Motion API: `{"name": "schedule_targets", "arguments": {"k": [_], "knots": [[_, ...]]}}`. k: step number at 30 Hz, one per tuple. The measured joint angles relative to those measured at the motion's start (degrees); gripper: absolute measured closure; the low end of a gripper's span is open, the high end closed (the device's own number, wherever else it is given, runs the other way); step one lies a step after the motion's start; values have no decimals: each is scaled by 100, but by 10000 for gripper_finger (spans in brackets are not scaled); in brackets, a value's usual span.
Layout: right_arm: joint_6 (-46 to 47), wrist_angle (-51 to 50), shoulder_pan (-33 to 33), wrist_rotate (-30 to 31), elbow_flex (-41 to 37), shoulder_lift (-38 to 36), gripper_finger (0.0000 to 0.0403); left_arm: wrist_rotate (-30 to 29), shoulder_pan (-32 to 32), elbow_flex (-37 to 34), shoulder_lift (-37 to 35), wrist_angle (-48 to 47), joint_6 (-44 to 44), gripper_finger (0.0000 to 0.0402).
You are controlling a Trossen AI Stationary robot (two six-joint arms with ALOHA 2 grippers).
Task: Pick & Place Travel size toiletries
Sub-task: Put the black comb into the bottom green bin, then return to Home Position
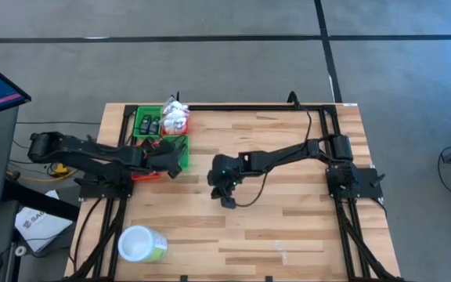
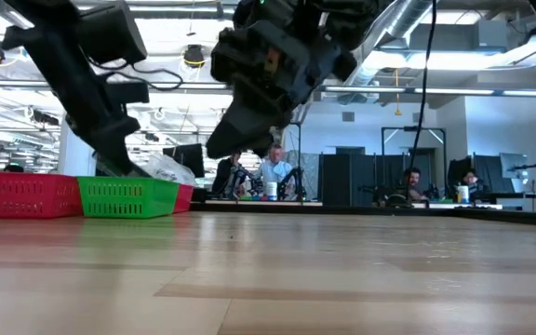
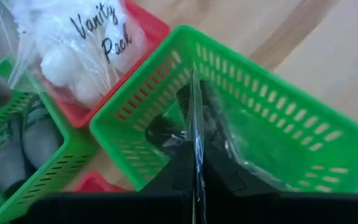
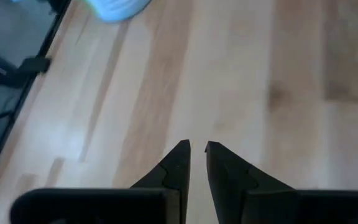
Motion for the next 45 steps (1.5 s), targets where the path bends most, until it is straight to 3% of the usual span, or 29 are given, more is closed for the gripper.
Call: {"name": "schedule_targets", "arguments": {"k": [9,18,31,39,45], "knots": [[23,-454,392,169,7,-234,361,-443,23,0,135,48,-137,399],[151,-896,454,336,-1,-390,381,-460,23,2,304,98,-145,389],[376,-1197,885,389,-4,-463,385,-248,23,2,292,95,-140,282],[409,-1207,1149,1246,-92,-544,387,-59,-112,11,-80,122,142,213],[642,-463,1292,2017,-998,-1218,386,-107,-612,9,-760,356,263,195]]}}
